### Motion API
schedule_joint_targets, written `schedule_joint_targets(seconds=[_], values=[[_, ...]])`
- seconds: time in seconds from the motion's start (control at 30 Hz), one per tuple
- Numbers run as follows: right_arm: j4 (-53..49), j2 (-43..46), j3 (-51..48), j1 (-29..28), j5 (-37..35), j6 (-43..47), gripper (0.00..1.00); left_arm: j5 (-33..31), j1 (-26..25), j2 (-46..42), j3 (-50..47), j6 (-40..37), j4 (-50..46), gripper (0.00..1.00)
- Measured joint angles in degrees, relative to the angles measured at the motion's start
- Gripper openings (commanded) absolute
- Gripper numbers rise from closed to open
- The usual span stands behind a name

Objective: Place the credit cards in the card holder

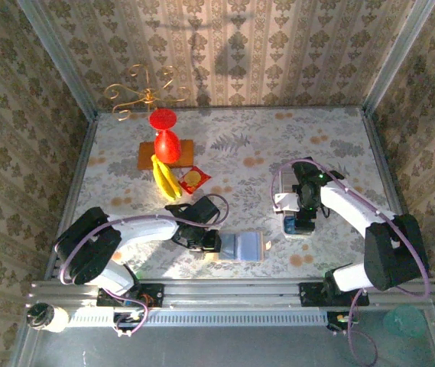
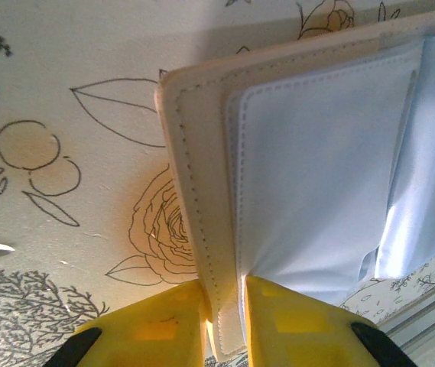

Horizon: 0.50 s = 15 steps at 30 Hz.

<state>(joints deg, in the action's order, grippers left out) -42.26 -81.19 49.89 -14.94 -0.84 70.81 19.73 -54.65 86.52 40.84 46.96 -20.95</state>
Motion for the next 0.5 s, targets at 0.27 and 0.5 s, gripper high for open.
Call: schedule_joint_targets(seconds=[0.27, 0.5], values=[[3.26, -0.26, 0.04, -0.31, -1.20, 1.77, 0.77, 0.00, 0.00, 0.00, 0.00, 0.55, 0.00, 0.17], [3.15, -0.33, 0.55, -0.33, -1.64, 3.43, 0.74, 0.00, 0.00, 0.00, 0.00, 0.92, 0.33, 0.16]])
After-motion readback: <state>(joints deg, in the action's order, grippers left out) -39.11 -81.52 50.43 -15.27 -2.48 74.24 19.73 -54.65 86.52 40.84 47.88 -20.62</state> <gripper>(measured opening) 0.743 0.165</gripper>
